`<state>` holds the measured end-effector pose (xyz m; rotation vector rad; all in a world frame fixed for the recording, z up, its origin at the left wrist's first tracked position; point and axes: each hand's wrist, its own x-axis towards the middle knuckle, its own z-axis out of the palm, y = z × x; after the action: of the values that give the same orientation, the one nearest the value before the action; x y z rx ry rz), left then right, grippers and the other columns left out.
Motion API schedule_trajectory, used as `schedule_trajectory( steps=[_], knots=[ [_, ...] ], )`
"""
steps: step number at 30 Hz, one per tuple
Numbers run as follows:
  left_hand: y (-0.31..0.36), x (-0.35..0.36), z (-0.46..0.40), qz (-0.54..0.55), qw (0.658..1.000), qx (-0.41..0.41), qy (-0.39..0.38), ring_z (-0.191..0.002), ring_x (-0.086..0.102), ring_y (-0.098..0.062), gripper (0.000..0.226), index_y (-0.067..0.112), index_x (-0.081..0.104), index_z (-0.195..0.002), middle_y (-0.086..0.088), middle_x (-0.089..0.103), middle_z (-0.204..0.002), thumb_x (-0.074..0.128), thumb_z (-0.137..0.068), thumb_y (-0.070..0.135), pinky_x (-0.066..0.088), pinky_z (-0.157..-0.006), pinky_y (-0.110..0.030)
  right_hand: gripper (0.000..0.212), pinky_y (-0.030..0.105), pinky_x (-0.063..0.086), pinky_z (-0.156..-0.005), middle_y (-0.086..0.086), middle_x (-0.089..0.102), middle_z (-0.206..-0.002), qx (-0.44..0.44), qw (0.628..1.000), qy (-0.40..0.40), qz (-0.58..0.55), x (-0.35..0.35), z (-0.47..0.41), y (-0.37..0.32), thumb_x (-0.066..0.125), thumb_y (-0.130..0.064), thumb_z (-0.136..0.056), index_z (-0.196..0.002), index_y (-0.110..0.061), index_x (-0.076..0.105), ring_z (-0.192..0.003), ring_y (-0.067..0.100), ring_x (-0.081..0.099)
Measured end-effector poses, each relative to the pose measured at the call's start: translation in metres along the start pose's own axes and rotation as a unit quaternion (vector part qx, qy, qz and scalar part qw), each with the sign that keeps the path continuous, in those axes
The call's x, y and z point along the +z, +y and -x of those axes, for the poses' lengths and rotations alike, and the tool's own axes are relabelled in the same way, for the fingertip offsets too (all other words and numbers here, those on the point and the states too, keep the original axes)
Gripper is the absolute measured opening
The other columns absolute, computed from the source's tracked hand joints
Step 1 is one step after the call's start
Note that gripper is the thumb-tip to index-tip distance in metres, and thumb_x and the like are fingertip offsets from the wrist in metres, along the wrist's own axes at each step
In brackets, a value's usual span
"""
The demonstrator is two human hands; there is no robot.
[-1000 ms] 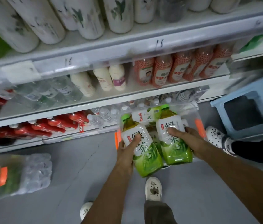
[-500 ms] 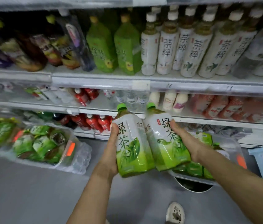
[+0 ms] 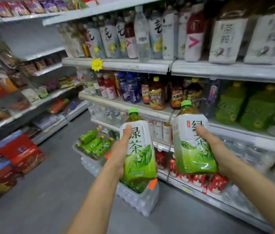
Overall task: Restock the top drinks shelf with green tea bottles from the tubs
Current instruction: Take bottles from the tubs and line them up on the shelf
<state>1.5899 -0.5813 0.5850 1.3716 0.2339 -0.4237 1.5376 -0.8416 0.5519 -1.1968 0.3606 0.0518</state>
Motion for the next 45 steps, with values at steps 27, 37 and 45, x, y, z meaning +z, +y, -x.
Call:
schedule_trajectory(
  steps=[27,37,45],
  knots=[
    [0.3,-0.255,-0.203,0.024,0.982,0.186,-0.03,-0.093,0.071,-0.037,0.081,0.006,0.072,-0.114,-0.022,0.075,-0.106,0.069,-0.062,0.068,0.053,-0.096,-0.06,0.078,0.046,0.06,-0.075,0.023,0.074,-0.096,-0.212,0.97,-0.09,0.082,0.377,-0.231,-0.116,0.089,-0.058,-0.047,-0.101,-0.004,0.072,-0.077,0.036,0.073],
    [0.427,-0.33,-0.302,0.026,0.965,0.233,-0.116,-0.089,0.074,-0.038,0.071,0.01,0.074,-0.108,-0.022,0.075,-0.103,0.065,-0.069,0.068,0.059,-0.084,-0.056,0.064,0.05,0.058,-0.08,0.019,0.075,-0.098,-0.298,0.948,-0.046,0.1,0.507,-0.325,-0.184,0.077,-0.048,-0.068,-0.113,-0.003,0.067,-0.085,0.036,0.073],
    [0.545,-0.384,-0.413,0.007,0.949,0.251,-0.19,-0.098,0.072,-0.04,0.073,0.013,0.07,-0.119,-0.022,0.074,-0.111,0.064,-0.069,0.066,0.057,-0.088,-0.06,0.054,0.043,0.061,-0.071,0.011,0.076,-0.093,-0.431,0.879,0.083,0.184,0.626,-0.412,-0.263,0.079,-0.053,-0.071,-0.104,-0.011,0.069,-0.08,0.026,0.075]
  ],
)
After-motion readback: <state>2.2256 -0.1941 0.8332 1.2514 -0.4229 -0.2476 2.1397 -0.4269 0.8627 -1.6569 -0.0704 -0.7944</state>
